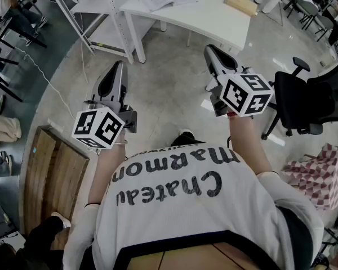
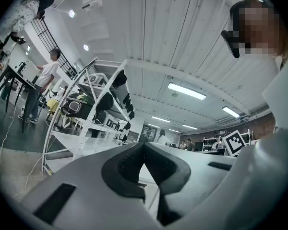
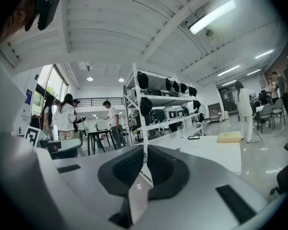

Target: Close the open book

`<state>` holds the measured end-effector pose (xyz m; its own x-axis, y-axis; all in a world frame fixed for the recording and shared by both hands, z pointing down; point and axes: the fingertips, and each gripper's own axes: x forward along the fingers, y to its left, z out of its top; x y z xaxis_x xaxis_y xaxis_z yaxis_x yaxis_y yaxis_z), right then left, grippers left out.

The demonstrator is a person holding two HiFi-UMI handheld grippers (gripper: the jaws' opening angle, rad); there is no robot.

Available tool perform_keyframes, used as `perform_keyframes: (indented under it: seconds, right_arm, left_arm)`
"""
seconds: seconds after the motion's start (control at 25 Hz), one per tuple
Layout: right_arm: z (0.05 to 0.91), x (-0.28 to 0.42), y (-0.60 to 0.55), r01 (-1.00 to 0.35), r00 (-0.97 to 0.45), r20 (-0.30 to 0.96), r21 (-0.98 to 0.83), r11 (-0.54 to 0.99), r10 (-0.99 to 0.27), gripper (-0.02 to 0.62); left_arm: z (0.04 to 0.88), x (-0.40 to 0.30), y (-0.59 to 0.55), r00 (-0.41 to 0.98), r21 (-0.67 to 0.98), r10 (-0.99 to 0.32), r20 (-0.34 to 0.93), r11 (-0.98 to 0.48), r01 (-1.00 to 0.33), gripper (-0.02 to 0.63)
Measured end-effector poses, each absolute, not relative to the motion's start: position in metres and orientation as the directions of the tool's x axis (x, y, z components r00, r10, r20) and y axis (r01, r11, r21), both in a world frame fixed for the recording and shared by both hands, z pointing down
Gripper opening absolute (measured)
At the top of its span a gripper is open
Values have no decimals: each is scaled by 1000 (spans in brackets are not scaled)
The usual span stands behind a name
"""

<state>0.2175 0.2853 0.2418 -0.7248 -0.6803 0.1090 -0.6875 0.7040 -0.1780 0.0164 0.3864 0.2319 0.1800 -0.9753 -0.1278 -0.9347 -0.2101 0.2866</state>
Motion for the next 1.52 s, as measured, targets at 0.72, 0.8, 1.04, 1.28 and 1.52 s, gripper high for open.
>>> perform_keyframes:
  seconds: [0.72,0.8,1.04,1.28,1.52]
  right_arm:
    - [237,191,86,-626,-778,105,-198,754,-619,44]
    - [232,186,61,-613,-789,97,-207,763,-607,44]
    - [231,184,4,-573,-817,87,-237,784,-571,46]
    - [264,180,-23,-552,-834,154,-248,796,-530,46]
    - [313,167,-43,-558,-829,239,-277,782,-506,45]
  left_arm:
    - [214,-7,221,85,280,-979,-187,-136,-950,23]
    - [212,-10,198,78,284,-979,-190,-131,-950,23]
    - [211,0,142,70,272,-976,-205,-126,-954,23]
    - [243,0,120,15,324,-989,-147,-62,-944,23]
    - [278,-10,101,-6,365,-997,-75,-22,-931,23]
